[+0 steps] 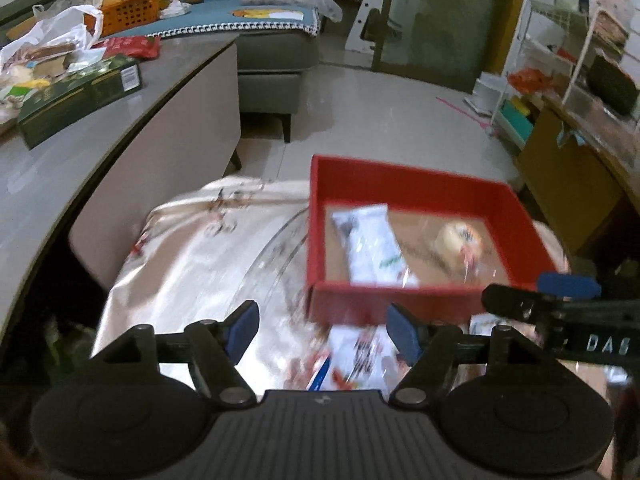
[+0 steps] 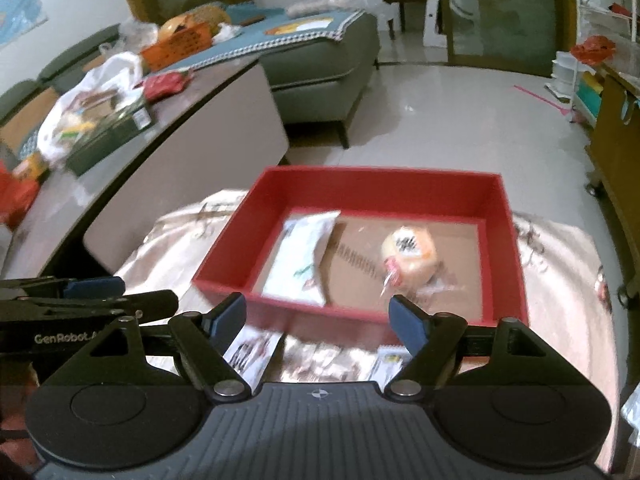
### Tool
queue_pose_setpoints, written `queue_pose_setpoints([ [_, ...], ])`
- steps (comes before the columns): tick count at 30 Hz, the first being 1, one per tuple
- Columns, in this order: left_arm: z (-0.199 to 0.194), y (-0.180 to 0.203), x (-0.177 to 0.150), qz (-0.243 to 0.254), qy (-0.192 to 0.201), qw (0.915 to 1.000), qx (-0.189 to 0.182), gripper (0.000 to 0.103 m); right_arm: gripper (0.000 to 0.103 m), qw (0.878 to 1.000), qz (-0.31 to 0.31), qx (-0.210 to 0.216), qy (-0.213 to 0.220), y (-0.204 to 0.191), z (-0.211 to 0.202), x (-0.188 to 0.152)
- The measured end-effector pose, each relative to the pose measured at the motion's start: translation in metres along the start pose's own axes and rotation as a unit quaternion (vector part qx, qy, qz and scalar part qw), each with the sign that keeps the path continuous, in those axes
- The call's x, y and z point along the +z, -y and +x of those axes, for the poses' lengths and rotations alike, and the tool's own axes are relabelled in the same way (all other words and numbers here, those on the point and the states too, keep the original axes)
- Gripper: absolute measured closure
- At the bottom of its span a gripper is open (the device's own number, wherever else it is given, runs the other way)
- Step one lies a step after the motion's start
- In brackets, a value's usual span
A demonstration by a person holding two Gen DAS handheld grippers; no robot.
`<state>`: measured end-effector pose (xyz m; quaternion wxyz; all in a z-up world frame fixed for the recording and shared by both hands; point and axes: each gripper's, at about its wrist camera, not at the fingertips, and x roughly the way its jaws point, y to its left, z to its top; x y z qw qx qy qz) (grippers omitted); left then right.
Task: Organize snacks
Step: 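Withdraw both open tools from the red box back over the snack pile, then grasp the white bread bag with left tool while right tool grasps the Trolli bag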
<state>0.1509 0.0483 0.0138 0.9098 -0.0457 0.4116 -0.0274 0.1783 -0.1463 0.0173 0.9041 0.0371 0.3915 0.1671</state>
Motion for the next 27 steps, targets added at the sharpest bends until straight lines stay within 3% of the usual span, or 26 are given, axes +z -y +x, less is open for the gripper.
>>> queue_pose_setpoints([
  [9, -0.026, -0.023, -0.052, 0.056, -0.034, 0.9978, -0.005, 0.038, 0.018, 0.999, -0.013, 0.023, -0.034, -0.023, -0.015, -0.035],
  [17, -0.034, -0.02, -0.093, 0.139, -0.085, 0.9861, -0.03, 0.038, 0.017, 0.997, -0.024, 0.036, -0.071, -0.036, -0.024, -0.067],
  [20, -0.035, -0.006, -0.099, 0.189, -0.106, 0.9742, -0.064, 0.038, 0.017, 0.995, -0.025, 0.039, -0.085, -0.037, -0.028, -0.078],
  [22, -0.033, 0.002, -0.107, 0.237, -0.125, 0.9605, -0.075, 0.038, 0.016, 0.995, -0.023, 0.043, -0.092, -0.035, -0.031, -0.084],
  [25, -0.029, 0.004, -0.115, 0.295, -0.141, 0.9418, -0.079, 0.037, 0.016, 0.993, -0.02, 0.046, -0.107, -0.031, -0.031, -0.092],
  [27, -0.025, 0.001, -0.116, 0.313, -0.147, 0.9343, -0.086, 0.037, 0.016, 0.992, -0.016, 0.047, -0.117, -0.028, -0.028, -0.096],
])
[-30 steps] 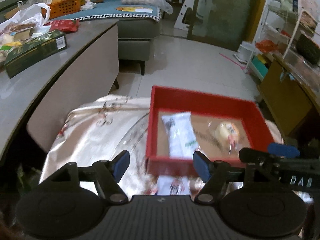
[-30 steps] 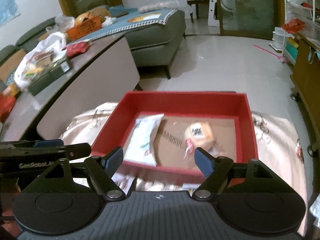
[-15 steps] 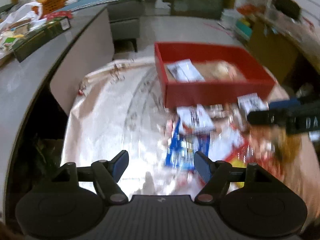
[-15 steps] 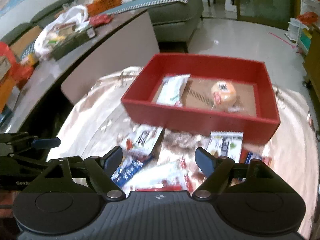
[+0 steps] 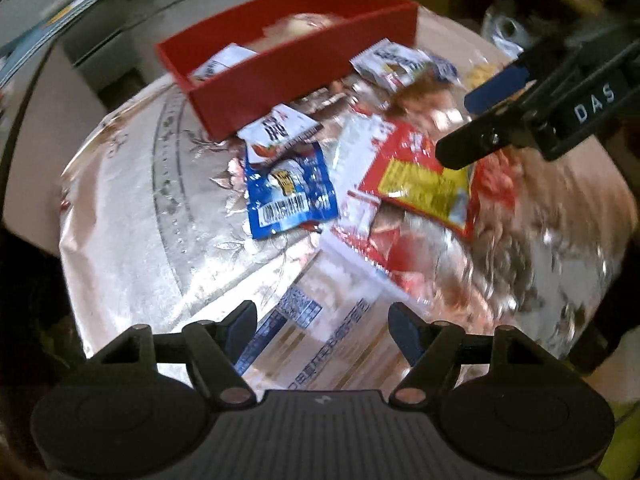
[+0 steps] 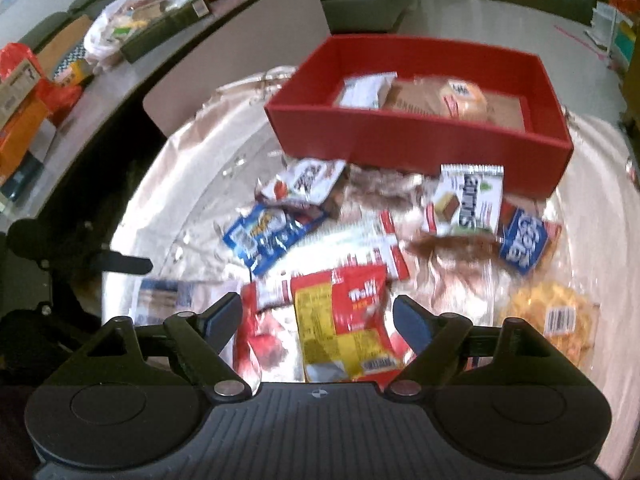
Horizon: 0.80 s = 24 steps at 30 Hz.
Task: Organize snacks
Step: 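Grasp the white bread bag with left tool while right tool grasps the Trolli bag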
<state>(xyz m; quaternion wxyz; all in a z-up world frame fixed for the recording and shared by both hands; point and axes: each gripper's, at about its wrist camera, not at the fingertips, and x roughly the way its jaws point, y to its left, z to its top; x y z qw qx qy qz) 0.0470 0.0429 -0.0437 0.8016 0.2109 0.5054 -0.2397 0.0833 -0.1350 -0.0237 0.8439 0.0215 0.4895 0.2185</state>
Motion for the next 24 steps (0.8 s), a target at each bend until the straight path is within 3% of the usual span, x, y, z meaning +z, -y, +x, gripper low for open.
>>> queue_pose_setpoints([
  [10, 0.023, -0.008, -0.004, 0.06, -0.037, 0.9967, -0.039, 0.037, 0.016, 0.999, 0.004, 0.005, -0.033, 0.002, 0.018, -0.005],
  [13, 0.029, -0.002, -0.005, 0.076, -0.037, 0.9955, -0.041, 0.028, 0.016, 0.999, 0.007, 0.006, -0.038, 0.004, 0.022, -0.004],
  [17, 0.038, 0.005, -0.004, 0.105, -0.041, 0.9931, -0.032, 0.008, 0.016, 0.999, 0.012, 0.001, -0.045, 0.008, 0.028, -0.003],
  [21, 0.053, 0.014, -0.012, 0.112, -0.063, 0.9916, -0.018, 0.006, 0.016, 0.999, 0.022, -0.002, -0.045, 0.014, 0.026, -0.002],
  [24, 0.05, 0.022, -0.01, 0.099, -0.072, 0.9925, -0.004, 0.012, 0.015, 0.999, 0.024, -0.004, -0.043, 0.018, 0.025, -0.003],
])
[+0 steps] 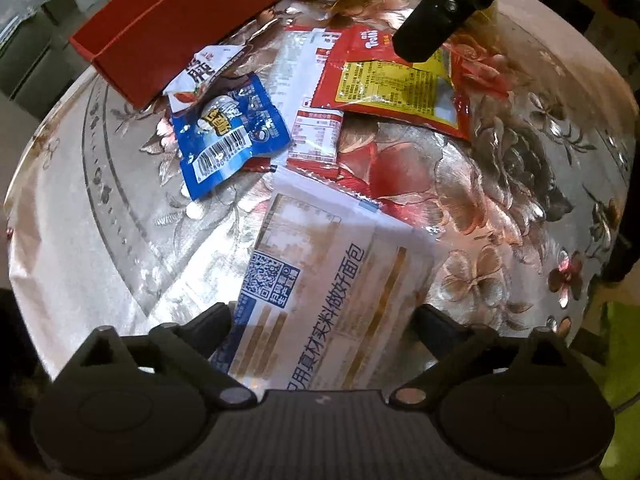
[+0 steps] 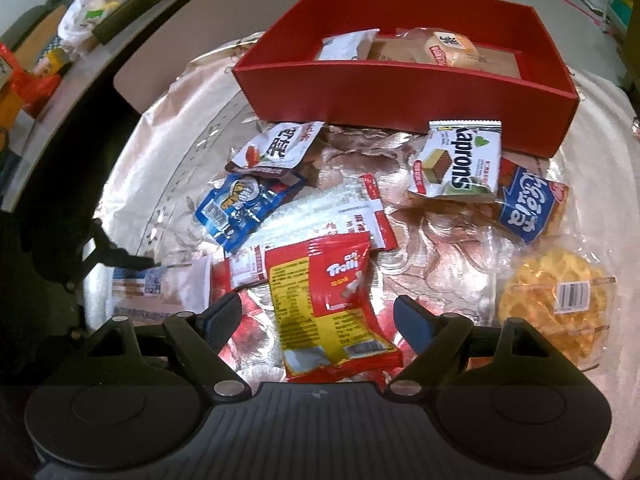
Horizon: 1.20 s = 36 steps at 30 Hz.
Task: Organize snacks
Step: 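Grasp the white bread bag with left tool while right tool grasps the Trolli bag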
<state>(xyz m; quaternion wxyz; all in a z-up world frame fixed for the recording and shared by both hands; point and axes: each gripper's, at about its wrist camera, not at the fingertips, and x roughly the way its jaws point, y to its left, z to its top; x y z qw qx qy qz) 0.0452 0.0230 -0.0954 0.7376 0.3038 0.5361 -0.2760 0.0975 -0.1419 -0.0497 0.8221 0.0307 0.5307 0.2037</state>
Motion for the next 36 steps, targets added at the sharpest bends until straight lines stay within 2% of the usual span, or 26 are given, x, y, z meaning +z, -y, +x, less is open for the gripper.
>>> queue_pose_setpoints([
  [6, -0.012, 0.018, 0.005, -0.06, -0.018, 0.9973, 0.038, 0.026, 0.015, 1.0, 0.011, -0.01, 0.008, 0.007, -0.005, 0.004],
  [10, -0.015, 0.023, 0.005, -0.127, -0.024, 0.9912, 0.03, 0.028, 0.015, 1.0, -0.005, -0.017, -0.009, 0.001, 0.008, 0.001],
  [15, -0.021, 0.023, -0.002, -0.228, -0.015, 0.9731, 0.03, 0.029, 0.016, 0.998, -0.05, -0.041, -0.028, -0.02, 0.03, 0.0],
  [17, -0.023, 0.019, -0.007, -0.269, -0.008, 0.9629, 0.022, 0.029, 0.016, 0.996, -0.068, -0.047, -0.028, -0.028, 0.036, -0.002],
  [20, -0.024, 0.015, -0.011, -0.299, -0.002, 0.954, 0.021, 0.029, 0.016, 0.994, -0.082, -0.065, -0.038, -0.032, 0.046, -0.007],
  [24, -0.019, 0.016, -0.01, -0.294, -0.006, 0.9553, 0.032, 0.027, 0.013, 0.992, -0.098, -0.078, -0.03, -0.036, 0.049, -0.011],
  [26, -0.015, 0.016, -0.007, -0.292, -0.009, 0.9559, 0.032, 0.026, 0.002, 0.993, -0.092, -0.063, -0.032, -0.033, 0.049, -0.012],
  [27, -0.014, 0.016, -0.007, -0.292, -0.01, 0.9559, 0.032, 0.024, 0.0, 0.994, -0.094, -0.051, -0.036, -0.032, 0.051, -0.012],
  [30, -0.006, 0.014, -0.005, -0.291, -0.014, 0.9561, 0.031, 0.017, 0.0, 0.991, -0.116, -0.058, -0.032, -0.036, 0.052, -0.018],
  [34, -0.002, 0.018, -0.005, -0.282, -0.016, 0.9589, 0.027, 0.013, 0.0, 0.986, -0.15, -0.071, -0.031, -0.041, 0.054, -0.024],
  [35, 0.0, 0.02, -0.005, -0.274, -0.016, 0.9609, 0.034, 0.006, 0.0, 0.984, -0.161, -0.075, -0.033, -0.043, 0.055, -0.024],
  [36, 0.002, 0.019, -0.006, -0.271, -0.017, 0.9614, 0.042, 0.003, 0.0, 0.982, -0.168, -0.08, -0.033, -0.045, 0.056, -0.025],
])
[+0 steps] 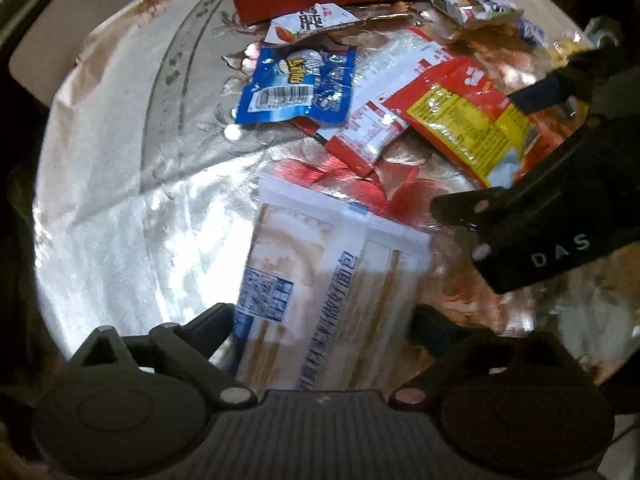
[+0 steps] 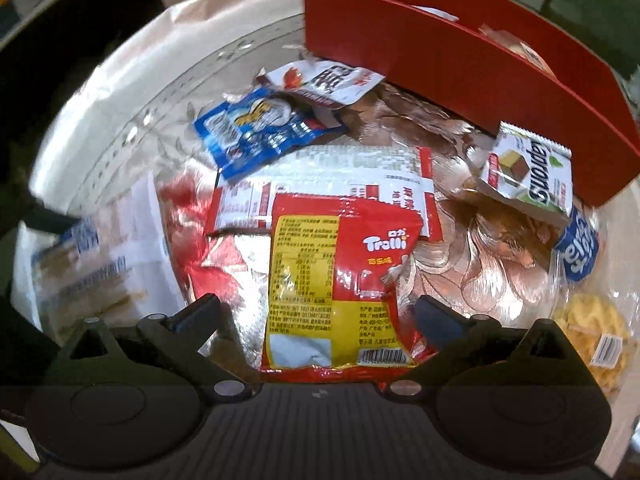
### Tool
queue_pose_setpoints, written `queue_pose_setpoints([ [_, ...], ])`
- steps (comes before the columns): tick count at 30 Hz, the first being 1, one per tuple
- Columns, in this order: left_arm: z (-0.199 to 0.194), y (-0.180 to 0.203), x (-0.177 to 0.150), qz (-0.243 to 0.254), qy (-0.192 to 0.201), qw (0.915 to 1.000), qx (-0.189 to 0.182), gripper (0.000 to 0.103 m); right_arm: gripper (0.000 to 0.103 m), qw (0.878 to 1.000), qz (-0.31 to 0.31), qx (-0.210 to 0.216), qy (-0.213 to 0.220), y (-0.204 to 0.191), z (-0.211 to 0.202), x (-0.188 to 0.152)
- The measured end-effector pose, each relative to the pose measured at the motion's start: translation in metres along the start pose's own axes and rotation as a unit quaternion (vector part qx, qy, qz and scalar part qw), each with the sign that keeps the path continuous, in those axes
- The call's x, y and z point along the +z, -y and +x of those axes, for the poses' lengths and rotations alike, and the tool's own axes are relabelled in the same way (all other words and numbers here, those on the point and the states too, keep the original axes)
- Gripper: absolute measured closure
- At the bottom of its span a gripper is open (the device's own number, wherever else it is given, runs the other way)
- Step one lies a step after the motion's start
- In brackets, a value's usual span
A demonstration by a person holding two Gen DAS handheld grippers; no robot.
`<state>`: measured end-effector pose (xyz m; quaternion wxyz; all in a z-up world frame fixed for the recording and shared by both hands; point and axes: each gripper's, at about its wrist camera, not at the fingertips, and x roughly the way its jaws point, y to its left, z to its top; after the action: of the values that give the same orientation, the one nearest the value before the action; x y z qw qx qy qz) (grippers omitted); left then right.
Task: Organize snacks
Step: 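Grasp the white bread bag with left tool while right tool grasps the Trolli bag, then carry the bread bag with left tool while right tool carries the Trolli bag over the box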
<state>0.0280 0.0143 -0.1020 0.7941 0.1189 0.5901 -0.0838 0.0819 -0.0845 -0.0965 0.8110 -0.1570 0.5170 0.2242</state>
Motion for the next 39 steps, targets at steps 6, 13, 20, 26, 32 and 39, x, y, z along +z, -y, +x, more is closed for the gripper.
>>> queue_pose_setpoints([
  [6, 0.0, -0.004, -0.001, -0.018, -0.005, 0.9998, -0.008, 0.005, 0.004, 1.0, -0.001, -0.014, -0.002, 0.002, -0.002, 0.003],
  [13, -0.01, -0.001, 0.001, -0.019, 0.004, 0.9998, -0.004, 0.026, 0.039, 0.999, 0.04, -0.022, 0.007, 0.02, -0.02, -0.003],
  [20, -0.024, -0.006, 0.003, -0.055, 0.019, 0.9979, -0.028, 0.032, 0.041, 0.996, 0.079, -0.026, 0.024, 0.034, -0.043, -0.024],
  [26, -0.044, -0.012, 0.013, -0.079, 0.053, 0.9935, -0.064, 0.033, 0.041, 0.991, 0.119, -0.016, 0.057, 0.046, -0.068, -0.033],
  [32, -0.054, -0.019, 0.028, -0.11, 0.078, 0.9869, -0.088, 0.033, 0.041, 0.986, 0.142, -0.011, 0.086, 0.058, -0.081, -0.028],
  [39, -0.056, -0.026, 0.047, -0.143, 0.088, 0.9806, -0.102, 0.033, 0.041, 0.982, 0.154, -0.004, 0.108, 0.068, -0.089, -0.02],
])
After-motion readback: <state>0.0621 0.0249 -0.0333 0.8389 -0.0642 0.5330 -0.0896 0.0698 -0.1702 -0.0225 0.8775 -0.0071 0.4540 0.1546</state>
